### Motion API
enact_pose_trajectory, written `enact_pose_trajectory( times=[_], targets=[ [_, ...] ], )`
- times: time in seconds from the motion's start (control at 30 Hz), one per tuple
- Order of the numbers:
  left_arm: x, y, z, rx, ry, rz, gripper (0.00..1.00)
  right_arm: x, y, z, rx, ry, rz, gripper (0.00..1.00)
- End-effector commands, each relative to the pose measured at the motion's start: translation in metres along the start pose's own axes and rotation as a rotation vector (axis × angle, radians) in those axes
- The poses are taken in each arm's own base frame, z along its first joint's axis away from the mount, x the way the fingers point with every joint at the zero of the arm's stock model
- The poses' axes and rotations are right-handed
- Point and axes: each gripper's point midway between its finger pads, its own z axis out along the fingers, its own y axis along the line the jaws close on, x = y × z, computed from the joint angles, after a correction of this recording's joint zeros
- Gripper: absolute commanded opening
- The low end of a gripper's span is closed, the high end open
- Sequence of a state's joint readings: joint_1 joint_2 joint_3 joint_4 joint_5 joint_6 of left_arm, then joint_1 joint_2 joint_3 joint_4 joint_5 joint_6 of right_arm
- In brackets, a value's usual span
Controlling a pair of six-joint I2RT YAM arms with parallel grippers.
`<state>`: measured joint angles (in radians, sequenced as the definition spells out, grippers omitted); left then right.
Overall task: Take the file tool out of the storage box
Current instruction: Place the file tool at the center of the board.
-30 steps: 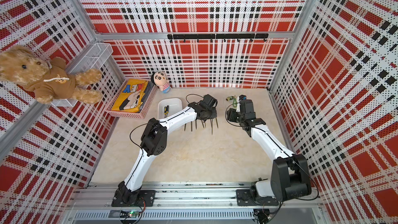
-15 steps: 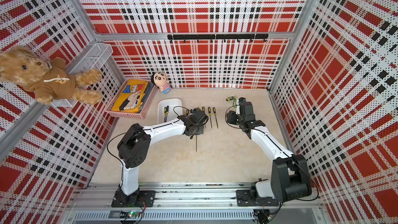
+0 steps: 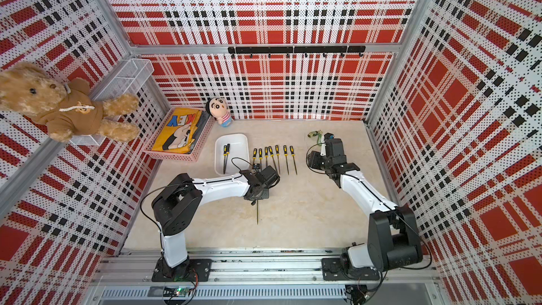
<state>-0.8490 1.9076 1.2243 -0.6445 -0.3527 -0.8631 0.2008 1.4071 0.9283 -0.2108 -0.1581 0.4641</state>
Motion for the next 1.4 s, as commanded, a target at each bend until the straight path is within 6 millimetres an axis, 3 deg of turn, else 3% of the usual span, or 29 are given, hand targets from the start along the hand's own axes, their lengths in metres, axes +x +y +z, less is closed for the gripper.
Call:
enact_pose_trajectory(
  times=[0.0,0.33,0.73,0.97,1.13,1.27,1.37],
  targets=[
    [-0.012,0.006,-0.010,0.001,-0.039,-0.009,0.00,0.002,-0.002,0.006,-0.004,0.003,0.007,0.56],
    [-0.013,0.024,0.002,-0.026,-0.017,-0.013,0.00,0.006,-0.003,0.009,-0.001,0.014,0.011,0.57],
    [-0.015,0.023,0.005,-0.025,-0.015,-0.001,0.25,0.003,-0.003,0.011,0.002,0.017,0.007,0.60],
    [-0.027,0.016,-0.008,0.002,-0.044,-0.008,0.38,0.002,-0.002,0.011,0.002,0.015,0.006,0.61],
    [-0.060,-0.001,-0.045,0.064,-0.108,-0.018,0.39,0.004,-0.004,0.013,0.006,0.016,0.008,0.61],
    [-0.114,-0.022,-0.096,0.182,-0.204,-0.052,0.39,0.004,-0.005,0.014,0.008,0.016,0.009,0.61],
    [-0.150,-0.008,-0.106,0.188,-0.253,-0.103,0.39,0.005,-0.004,0.015,0.004,0.016,0.014,0.61]
  ],
)
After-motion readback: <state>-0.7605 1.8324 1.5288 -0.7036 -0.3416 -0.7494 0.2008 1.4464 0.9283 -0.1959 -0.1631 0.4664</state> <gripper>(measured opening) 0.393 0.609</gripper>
